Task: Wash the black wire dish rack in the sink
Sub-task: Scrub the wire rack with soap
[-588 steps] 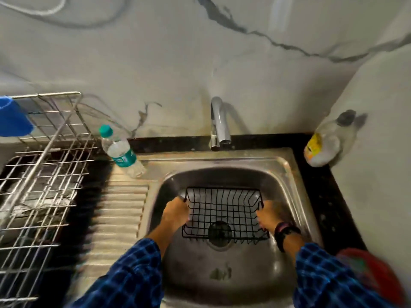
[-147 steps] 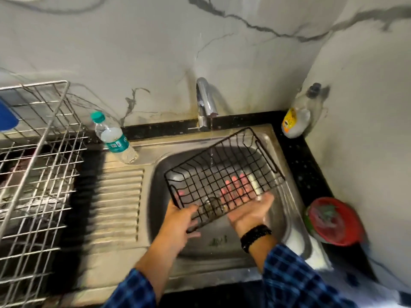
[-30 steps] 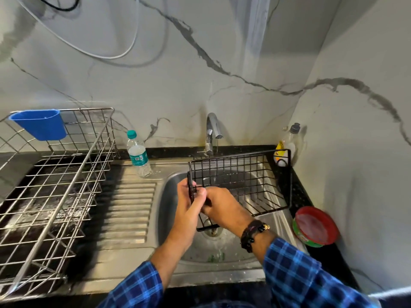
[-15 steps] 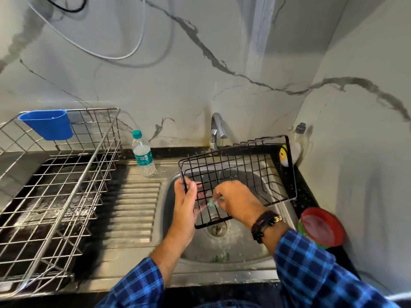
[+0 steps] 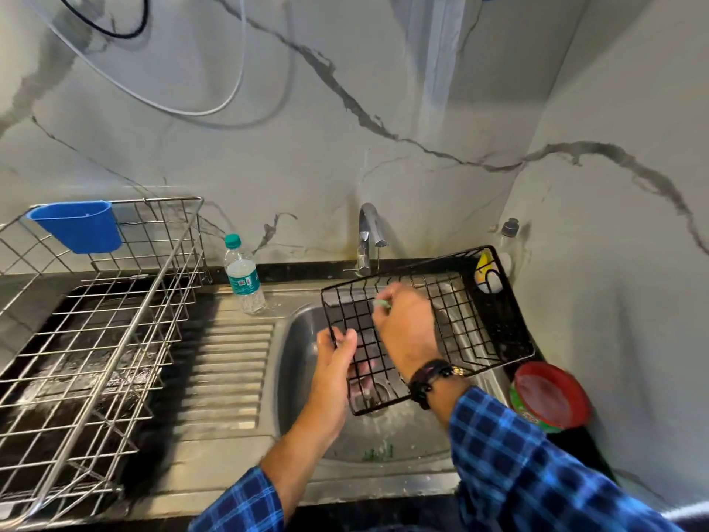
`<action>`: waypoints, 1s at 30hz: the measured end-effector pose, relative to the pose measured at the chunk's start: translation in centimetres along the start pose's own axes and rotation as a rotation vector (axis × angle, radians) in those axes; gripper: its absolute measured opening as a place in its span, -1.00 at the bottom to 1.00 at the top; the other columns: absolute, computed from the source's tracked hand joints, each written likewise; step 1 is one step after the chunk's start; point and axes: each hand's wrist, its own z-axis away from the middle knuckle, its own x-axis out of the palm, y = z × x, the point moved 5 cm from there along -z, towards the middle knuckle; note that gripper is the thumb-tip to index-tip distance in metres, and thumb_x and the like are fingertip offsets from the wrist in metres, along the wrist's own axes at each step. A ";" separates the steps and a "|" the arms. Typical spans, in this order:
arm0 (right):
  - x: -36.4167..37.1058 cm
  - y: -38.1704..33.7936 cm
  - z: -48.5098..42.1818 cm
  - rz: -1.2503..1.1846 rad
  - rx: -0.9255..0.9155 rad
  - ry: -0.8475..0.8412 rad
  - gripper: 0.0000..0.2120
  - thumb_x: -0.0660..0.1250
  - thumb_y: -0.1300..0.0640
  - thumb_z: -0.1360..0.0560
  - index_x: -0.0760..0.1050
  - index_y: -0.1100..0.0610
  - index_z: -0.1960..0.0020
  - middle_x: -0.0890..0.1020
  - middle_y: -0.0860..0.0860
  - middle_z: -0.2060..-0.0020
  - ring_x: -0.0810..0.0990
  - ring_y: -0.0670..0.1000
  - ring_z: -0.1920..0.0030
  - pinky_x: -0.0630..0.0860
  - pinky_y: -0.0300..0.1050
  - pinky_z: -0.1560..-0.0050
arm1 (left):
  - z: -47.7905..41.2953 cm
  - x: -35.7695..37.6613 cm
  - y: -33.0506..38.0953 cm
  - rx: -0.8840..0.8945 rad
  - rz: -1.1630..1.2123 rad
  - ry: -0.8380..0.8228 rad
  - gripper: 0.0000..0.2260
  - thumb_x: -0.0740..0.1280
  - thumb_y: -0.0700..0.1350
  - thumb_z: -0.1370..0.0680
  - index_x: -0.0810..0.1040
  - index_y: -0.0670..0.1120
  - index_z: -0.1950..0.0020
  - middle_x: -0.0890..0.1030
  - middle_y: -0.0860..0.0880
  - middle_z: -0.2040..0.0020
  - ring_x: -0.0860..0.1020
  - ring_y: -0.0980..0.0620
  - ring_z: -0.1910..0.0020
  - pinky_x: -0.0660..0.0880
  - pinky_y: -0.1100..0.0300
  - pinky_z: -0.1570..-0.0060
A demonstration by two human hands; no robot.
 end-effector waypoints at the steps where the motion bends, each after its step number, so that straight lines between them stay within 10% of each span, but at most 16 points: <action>1: 1.0 -0.8 0.2 0.008 -0.065 -0.106 -0.88 0.36 0.20 -0.56 0.59 0.04 -0.06 0.64 -0.05 0.02 0.60 -0.12 0.05 0.48 -0.36 0.07 | 0.2 0.4 -0.3 -0.018 -0.001 -0.017 -0.65 0.36 0.20 -0.55 0.39 0.01 -0.15 0.61 -0.09 -0.04 0.64 -0.03 0.09 0.58 -0.11 0.04; 5: 1.7 -1.9 0.6 0.104 -0.153 -0.343 -0.91 0.36 0.19 -0.56 0.60 0.06 -0.03 0.64 -0.04 0.02 0.56 -0.14 0.09 0.55 -0.28 0.00 | 1.1 0.1 -1.5 -0.126 0.034 -0.022 -0.49 0.33 0.28 -0.53 0.47 -0.04 -0.32 0.65 -0.19 -0.19 0.66 -0.12 0.04 0.62 -0.07 0.05; 10: -3.5 2.1 -0.1 0.373 -0.023 -0.170 -0.93 0.36 0.16 -0.57 0.54 0.09 -0.05 0.56 -0.06 0.07 0.54 -0.06 0.06 0.50 -0.24 -0.03 | 1.5 -0.6 -0.3 0.010 -0.119 -0.032 -0.95 0.31 -0.02 -0.64 0.46 0.08 -0.07 0.60 -0.08 -0.14 0.63 -0.07 0.05 0.60 -0.02 0.03; 15: -7.5 4.5 -0.9 0.554 0.160 -0.023 -0.90 0.26 0.23 -0.60 0.54 0.22 -0.06 0.65 0.14 0.00 0.65 0.15 -0.04 0.54 -0.09 0.05 | 2.1 -1.3 0.6 0.053 -0.162 -0.039 -0.89 0.35 0.00 -0.56 0.44 0.19 0.06 0.58 0.00 -0.03 0.57 -0.03 0.04 0.57 0.00 0.00; 22: 0.0 -1.9 1.7 0.328 -0.126 -0.206 -0.89 0.30 0.19 -0.59 0.57 0.12 -0.07 0.66 0.05 0.01 0.67 0.04 -0.02 0.61 -0.15 -0.02 | 1.5 -0.4 0.3 0.087 -0.172 -0.024 -0.80 0.31 -0.16 -0.58 0.42 0.15 0.02 0.60 0.03 0.03 0.61 0.04 0.06 0.56 0.08 0.15; 30: -4.3 2.7 -0.2 0.727 -0.051 -0.225 -0.81 0.21 0.28 -0.61 0.55 0.17 -0.15 0.64 0.12 -0.08 0.65 0.12 -0.11 0.56 -0.09 -0.01 | 1.1 -2.4 1.9 0.129 -0.118 0.042 -0.82 0.34 -0.02 -0.41 0.47 0.24 0.07 0.62 0.04 -0.14 0.58 -0.01 -0.03 0.54 -0.04 0.00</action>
